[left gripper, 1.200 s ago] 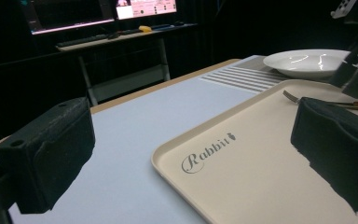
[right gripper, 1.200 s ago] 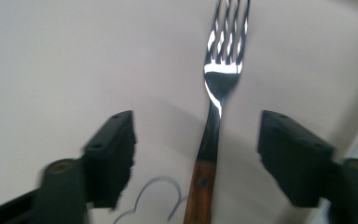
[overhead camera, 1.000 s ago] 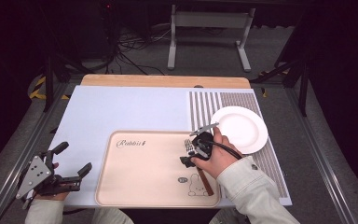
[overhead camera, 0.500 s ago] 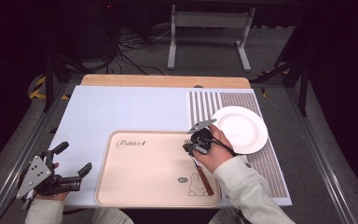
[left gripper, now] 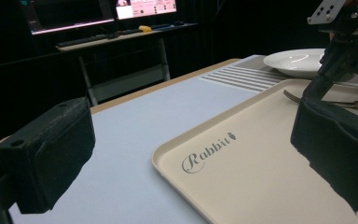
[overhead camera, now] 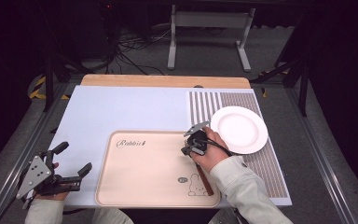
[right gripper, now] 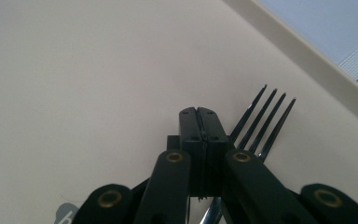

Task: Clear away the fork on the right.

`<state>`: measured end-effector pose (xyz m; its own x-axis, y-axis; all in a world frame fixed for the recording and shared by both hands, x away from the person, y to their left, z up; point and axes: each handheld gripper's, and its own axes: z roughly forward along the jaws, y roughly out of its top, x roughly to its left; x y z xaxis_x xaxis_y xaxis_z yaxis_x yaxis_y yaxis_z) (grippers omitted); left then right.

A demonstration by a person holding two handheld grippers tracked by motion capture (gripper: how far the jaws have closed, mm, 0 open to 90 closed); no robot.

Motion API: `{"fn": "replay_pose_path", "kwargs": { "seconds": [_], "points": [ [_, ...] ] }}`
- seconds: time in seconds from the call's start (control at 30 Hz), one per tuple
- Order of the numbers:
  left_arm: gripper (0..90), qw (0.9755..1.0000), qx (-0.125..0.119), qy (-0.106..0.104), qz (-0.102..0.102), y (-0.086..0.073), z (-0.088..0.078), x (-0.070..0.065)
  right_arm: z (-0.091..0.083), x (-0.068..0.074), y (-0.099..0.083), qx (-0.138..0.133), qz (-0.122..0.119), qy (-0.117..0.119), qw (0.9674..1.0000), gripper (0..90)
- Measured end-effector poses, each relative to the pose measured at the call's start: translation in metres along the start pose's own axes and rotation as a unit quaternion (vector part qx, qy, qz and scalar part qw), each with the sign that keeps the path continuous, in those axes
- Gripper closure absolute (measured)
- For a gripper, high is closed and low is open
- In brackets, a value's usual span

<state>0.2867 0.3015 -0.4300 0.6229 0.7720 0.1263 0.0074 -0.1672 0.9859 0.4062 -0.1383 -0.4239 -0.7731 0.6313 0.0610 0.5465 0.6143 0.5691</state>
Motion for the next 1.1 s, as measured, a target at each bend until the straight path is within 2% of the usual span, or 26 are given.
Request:
{"fn": "replay_pose_path", "kwargs": {
  "seconds": [0.07, 0.5, 0.8, 1.1],
  "points": [
    [0.4, 1.0000, 0.000, 0.000, 0.001, 0.000, 0.000, 0.000, 0.003, -0.001, 0.000, 0.004, -0.001, -0.007, 1.0000, 90.0],
    [0.5, 1.0000, 0.000, 0.000, 0.001, 0.000, 0.000, 0.000, 0.011, -0.006, -0.004, 0.013, -0.001, -0.018, 0.9997, 90.0],
    [0.5, 1.0000, 0.000, 0.000, 0.001, 0.000, 0.000, 0.000, 0.010, -0.007, -0.003, 0.015, 0.000, -0.023, 0.9996, 90.0],
    [0.5, 1.0000, 0.000, 0.000, 0.002, 0.000, 0.001, 0.000, 0.006, -0.016, -0.007, 0.018, 0.013, -0.043, 0.9988, 90.0]
  ]
}}
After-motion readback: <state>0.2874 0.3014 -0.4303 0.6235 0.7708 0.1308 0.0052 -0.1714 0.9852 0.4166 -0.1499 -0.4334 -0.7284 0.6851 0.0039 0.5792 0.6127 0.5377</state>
